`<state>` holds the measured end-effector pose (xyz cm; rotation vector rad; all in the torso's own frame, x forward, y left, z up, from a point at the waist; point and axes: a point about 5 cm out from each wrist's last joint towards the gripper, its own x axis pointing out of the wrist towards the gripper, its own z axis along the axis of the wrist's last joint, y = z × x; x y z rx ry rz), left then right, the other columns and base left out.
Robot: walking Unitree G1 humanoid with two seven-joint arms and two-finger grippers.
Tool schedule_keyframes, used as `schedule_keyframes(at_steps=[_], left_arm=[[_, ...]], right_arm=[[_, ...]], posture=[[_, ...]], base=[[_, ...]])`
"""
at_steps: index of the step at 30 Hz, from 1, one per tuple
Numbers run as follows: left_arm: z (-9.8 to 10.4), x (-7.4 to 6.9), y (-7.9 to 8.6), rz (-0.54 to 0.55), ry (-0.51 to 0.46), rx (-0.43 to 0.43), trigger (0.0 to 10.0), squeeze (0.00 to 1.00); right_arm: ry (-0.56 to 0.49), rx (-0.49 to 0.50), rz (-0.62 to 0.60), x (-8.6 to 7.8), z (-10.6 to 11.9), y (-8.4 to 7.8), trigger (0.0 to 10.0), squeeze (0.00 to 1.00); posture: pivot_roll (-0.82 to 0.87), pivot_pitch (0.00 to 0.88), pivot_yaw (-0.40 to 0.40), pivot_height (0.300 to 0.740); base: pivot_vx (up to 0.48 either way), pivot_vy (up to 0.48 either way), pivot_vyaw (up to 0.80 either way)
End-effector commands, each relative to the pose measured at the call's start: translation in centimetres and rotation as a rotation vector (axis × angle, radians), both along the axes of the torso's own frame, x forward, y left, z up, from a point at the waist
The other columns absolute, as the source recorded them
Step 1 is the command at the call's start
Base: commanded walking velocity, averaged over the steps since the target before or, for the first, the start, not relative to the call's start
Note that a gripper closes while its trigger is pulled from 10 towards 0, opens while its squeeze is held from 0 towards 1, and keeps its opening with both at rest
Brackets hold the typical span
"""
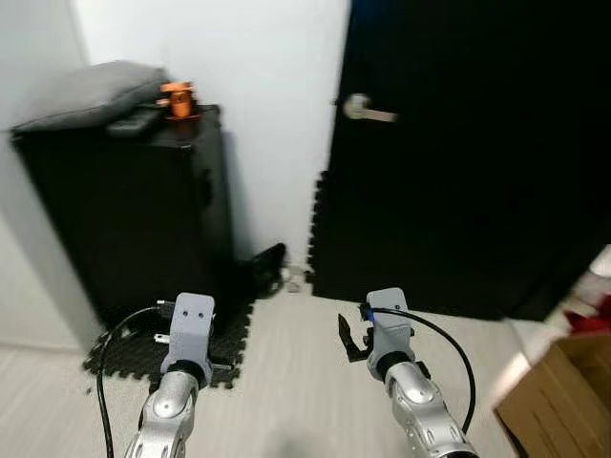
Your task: Clean up the room
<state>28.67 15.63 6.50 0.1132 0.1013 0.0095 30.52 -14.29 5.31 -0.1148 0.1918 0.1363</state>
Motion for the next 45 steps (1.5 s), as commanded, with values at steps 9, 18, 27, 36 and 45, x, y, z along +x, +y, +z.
schedule_keyframes(at_steps=[9, 18, 27, 36, 45], left_arm=[[-0.24, -0.15, 0.06, -0.006, 0.012, 0.009, 10.0, 0.0], [-0.22, -0.09, 0.05, -0.004, 0.013, 0.007, 10.0, 0.0], [-0.25, -0.08, 0.13, -0.004, 0.015, 0.008, 10.0, 0.0], [-0.4, -0.18, 0.17, -0.004, 0.023, 0.006, 10.0, 0.0], [-0.36, -0.09, 0.13, -0.003, 0.023, 0.005, 10.0, 0.0]], right_arm=[[0.026, 0.002, -0.014, -0.19, -0.51, -0.11, 10.0, 0.0], [0.027, 0.001, -0.012, -0.07, -0.47, -0.03, 10.0, 0.0], [0.028, -0.002, -0.012, 0.03, -0.43, 0.0, 10.0, 0.0], [0.029, -0.005, -0.014, 0.1, -0.41, -0.04, 10.0, 0.0], [0.031, -0.008, -0.014, 0.14, -0.42, -0.09, 10.0, 0.0]], posture=[[0.0, 0.014, -0.026, 0.74], [0.01, 0.012, -0.029, 0.74], [0.01, 0.016, -0.028, 0.74], [0.01, 0.018, -0.027, 0.74], [0.0, 0.021, -0.029, 0.74]], base=[[0.0, 0.0, -0.8], [0.0, 0.0, -0.8], [0.0, 0.0, -0.8], [0.0, 0.0, -0.8], [0.0, 0.0, -0.8]])
